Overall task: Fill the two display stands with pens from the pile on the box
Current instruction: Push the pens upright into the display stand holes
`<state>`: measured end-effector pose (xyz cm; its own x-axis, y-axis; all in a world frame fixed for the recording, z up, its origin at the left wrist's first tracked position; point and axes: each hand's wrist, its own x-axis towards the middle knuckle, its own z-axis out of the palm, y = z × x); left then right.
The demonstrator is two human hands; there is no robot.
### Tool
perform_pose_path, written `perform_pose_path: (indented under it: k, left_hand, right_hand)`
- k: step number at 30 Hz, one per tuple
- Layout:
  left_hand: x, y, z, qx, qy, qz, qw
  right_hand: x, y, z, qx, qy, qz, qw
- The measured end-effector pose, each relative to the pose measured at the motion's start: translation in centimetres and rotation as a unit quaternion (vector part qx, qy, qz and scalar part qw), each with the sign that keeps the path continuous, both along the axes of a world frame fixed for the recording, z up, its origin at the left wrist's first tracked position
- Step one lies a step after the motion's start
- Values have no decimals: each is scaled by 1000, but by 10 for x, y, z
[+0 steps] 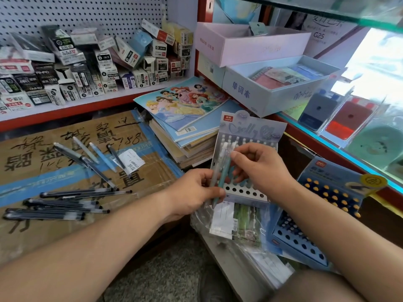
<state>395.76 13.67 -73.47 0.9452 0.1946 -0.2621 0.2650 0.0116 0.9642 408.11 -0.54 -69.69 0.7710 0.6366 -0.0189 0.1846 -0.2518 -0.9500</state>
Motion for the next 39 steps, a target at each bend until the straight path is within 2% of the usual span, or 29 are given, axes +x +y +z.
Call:
perform_pose_path:
  k: [4,9,14,21,29,33,39]
  left_hand:
    - [2,-1,-1,-40,3,-6,999]
    - [3,-3,-3,-52,-1,5,999]
    - [8,5,-7,-61,17,92,994]
    - [11,14,-11,-52,22,129,990]
    - [7,17,-11,-7,13,133,991]
    - [8,20,-12,26,9,161,987]
    - [10,23,-14,76,10,178,981]
  right_hand:
    - [0,-1,-1,44,63,22,997]
    - [8,-2,-8,39,43,5,998]
    - [20,-7,-11,20,-48,-78,996]
    - [18,-9,-12,-97,-229,-53,967]
    - [15,-9,-14,-165,-219,-19,962]
    - [14,-9,-13,-163,-211,-18,964]
    - [14,-6,-13,-229,-254,16,940]
